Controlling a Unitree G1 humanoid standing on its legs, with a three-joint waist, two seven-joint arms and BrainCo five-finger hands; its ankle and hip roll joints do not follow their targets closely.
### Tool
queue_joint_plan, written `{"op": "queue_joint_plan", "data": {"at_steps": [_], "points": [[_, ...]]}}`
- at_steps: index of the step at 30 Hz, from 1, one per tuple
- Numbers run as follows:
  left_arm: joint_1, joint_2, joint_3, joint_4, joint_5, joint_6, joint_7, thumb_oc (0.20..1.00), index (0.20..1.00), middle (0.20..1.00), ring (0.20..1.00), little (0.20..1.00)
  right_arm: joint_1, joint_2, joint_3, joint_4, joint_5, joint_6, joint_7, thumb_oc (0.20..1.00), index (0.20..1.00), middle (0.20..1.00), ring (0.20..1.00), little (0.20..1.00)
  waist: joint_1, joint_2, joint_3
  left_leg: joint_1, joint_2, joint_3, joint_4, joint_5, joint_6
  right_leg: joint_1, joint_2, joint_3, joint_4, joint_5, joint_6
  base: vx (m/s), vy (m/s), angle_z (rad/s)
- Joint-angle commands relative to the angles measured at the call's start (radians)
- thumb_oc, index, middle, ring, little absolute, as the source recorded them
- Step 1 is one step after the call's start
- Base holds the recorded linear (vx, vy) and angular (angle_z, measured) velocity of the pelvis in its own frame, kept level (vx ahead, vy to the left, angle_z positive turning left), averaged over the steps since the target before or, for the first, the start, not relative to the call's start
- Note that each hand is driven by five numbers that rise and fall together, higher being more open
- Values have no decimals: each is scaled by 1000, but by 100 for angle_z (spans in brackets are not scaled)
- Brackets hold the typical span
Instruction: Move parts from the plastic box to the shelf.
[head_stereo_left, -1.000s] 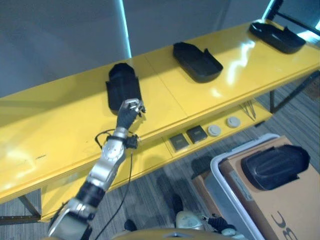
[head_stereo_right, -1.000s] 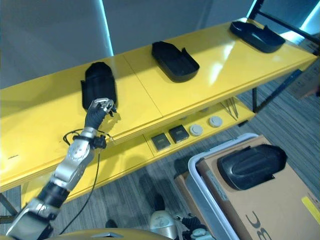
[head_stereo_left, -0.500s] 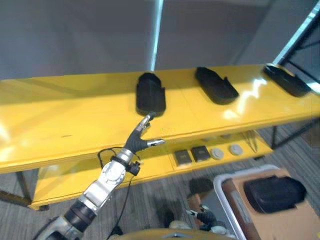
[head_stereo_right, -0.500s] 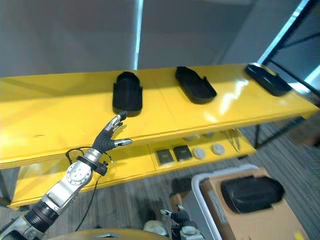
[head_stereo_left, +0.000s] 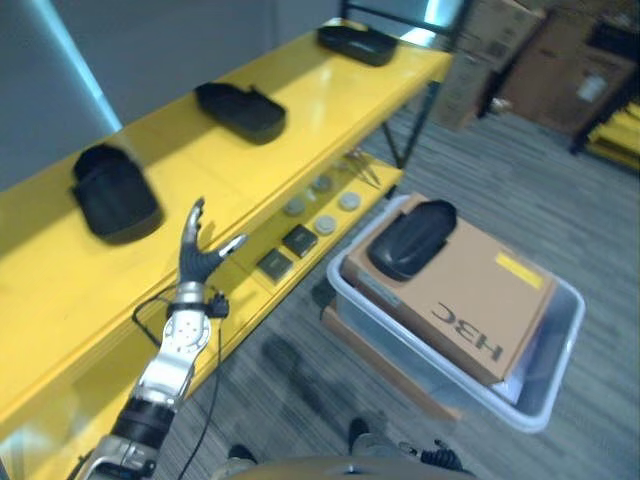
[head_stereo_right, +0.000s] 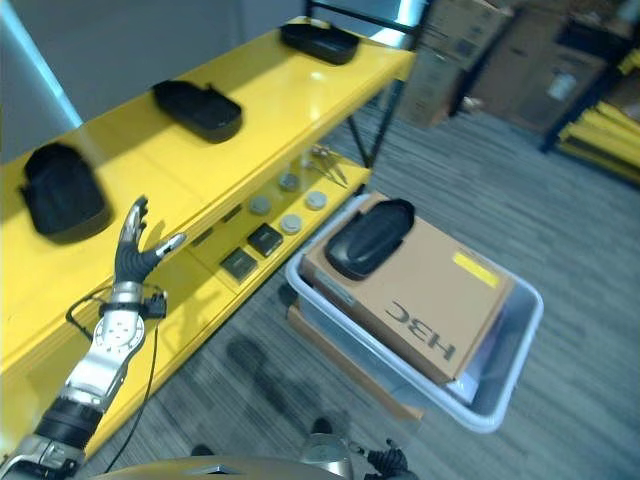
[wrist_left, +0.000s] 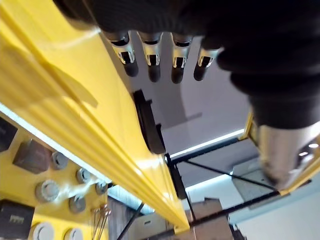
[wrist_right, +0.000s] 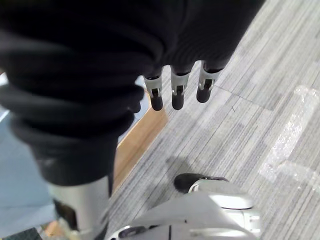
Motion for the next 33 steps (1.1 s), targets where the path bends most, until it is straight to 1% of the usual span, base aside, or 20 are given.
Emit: {"op": "queue_joint_plan", "data": {"at_steps": [1,2,3,4,5,6,7,8,10,11,12,13,16,21,22,23,25,28,29,33], "points": [[-70,-5,15,-16,32,-40,47,1000,1000,1000,1000,1000,-17,24,39,30,5,-25,-6,1000,1000,1000,1000,1000,-19,-29,-16,-71,33,-49,72,-20,-64,48,-28,-20,-73,-5,46,-10,-424,-39],[-65,-24,27,17,15,-38,48,1000,1000,1000,1000,1000,-14,11,54,29,-8,-27,3,1000,1000,1000,1000,1000,-22,-19,18,-109,78,-64,205,-9,-94,74,-17,-20,-88,-19,21,-13,-321,-25],[-66,-25,28,18,15,-38,48,1000,1000,1000,1000,1000,-14,10,54,29,-8,-27,4,1000,1000,1000,1000,1000,-24,-16,21,-114,87,-69,220,-14,-98,77,-12,-22,-89,-20,18,-114,-331,-24],[-76,-36,22,67,12,-37,50,1000,1000,1000,1000,1000,-23,-18,67,32,-21,-27,6,1000,1000,1000,1000,1000,-17,4,59,-152,97,-143,282,56,-115,80,5,-8,-94,-18,-5,-129,-146,-31],[-77,-42,10,104,16,-30,52,1000,1000,1000,1000,1000,-37,-39,73,34,-37,-25,1,1000,1000,1000,1000,1000,-6,12,70,-172,48,-247,276,53,-109,74,3,10,-95,-18,-7,-131,-133,-41],[-79,-43,10,106,16,-31,52,1000,1000,1000,1000,1000,-38,-40,72,34,-37,-24,1,1000,1000,1000,1000,1000,-8,12,67,-176,46,-248,272,56,-107,70,2,8,-96,-16,-7,-29,-40,-39],[-61,-58,8,166,9,-23,55,1000,1000,1000,1000,1000,-53,-60,70,33,-54,-26,-18,1000,1000,1000,1000,1000,8,20,73,-183,-52,-415,196,-9,-79,61,-1,58,-98,-7,-1,-3,-20,-51],[-62,-58,8,168,9,-24,55,1000,1000,1000,1000,1000,-53,-60,70,33,-54,-26,-18,1000,1000,1000,1000,1000,8,20,71,-184,-54,-415,191,-5,-78,58,-2,58,-98,-6,-1,34,-24,-85],[-30,-63,16,218,12,-12,66,1000,1000,1000,1000,1000,-58,-64,48,16,-28,-36,-28,1000,1000,1000,1000,1000,12,33,66,-165,-84,-520,108,-36,-60,41,2,115,-95,3,5,43,7,-120],[-30,-63,16,218,12,-12,66,1000,1000,1000,1000,1000,-58,-64,48,16,-28,-36,-28,1000,1000,1000,1000,1000,12,33,66,-164,-84,-520,108,-36,-60,41,2,115,-95,3,5,54,44,-102],[-17,-64,14,272,25,3,70,1000,1000,1000,1000,1000,-73,-73,48,-14,-23,-46,-32,1000,1000,1000,1000,1000,17,50,63,-163,-120,-608,56,-43,-42,20,16,164,-93,11,5,75,49,-72],[-14,-68,7,303,27,11,58,1000,1000,1000,1000,1000,-77,-78,45,-24,-19,-50,-31,1000,1000,1000,1000,1000,20,53,65,-162,-129,-635,46,-45,-36,19,24,182,-88,10,4,107,79,-65],[-18,-84,-25,422,9,19,32,1000,1000,1000,1000,1000,-80,-82,23,-112,35,-79,-45,1000,1000,1000,1000,1000,-5,62,65,-142,-113,-597,30,-40,-29,11,34,204,-70,4,8,82,129,-129],[5,-98,-17,637,-19,38,-5,1000,1000,1000,1000,1000,-37,-107,56,-368,-62,-96,-67,1000,1000,1000,1000,1000,-37,51,46,-84,-111,-515,4,-62,-10,10,33,254,-67,8,25,98,144,-46],[11,-102,3,734,-21,42,-20,1000,1000,1000,1000,1000,7,-130,74,-539,-127,-112,-53,1000,1000,1000,1000,1000,-43,41,41,-68,-112,-484,-4,-67,-6,2,34,273,-62,12,33,49,67,-68],[11,-102,3,736,-21,40,-20,1000,1000,1000,1000,1000,10,-131,73,-543,-127,-110,-53,1000,1000,1000,1000,1000,-41,41,41,-66,-112,-483,-4,-68,-6,2,34,274,-61,12,33,97,124,-44],[12,-117,5,863,5,59,-54,1000,1000,1000,1000,1000,50,-180,64,-780,-174,-164,-43,1000,1000,1000,1000,1000,-43,31,29,-41,-119,-458,-46,-71,4,-9,29,282,-65,18,49,102,111,-35],[7,-119,-7,924,31,63,-74,1000,1000,1000,1000,1000,28,-194,51,-847,-178,-175,-53,1000,1000,1000,1000,1000,-36,30,26,-40,-123,-460,-56,-74,8,-9,24,278,-72,21,55,48,54,-6],[-3,-119,-15,968,57,77,-81,1000,1000,1000,1000,1000,-15,-198,38,-895,-168,-179,-66,1000,1000,1000,1000,1000,-23,26,28,-51,-125,-468,-57,-75,10,-12,18,268,-79,23,57,16,28,8],[-36,-115,-43,997,56,89,-77,1000,1000,1000,1000,1000,-311,-194,59,-800,-124,-155,-149,1000,1000,1000,1000,1000,45,18,70,-120,-129,-519,-57,-54,9,-46,4,213,-96,39,55,-93,-10,37]]}}
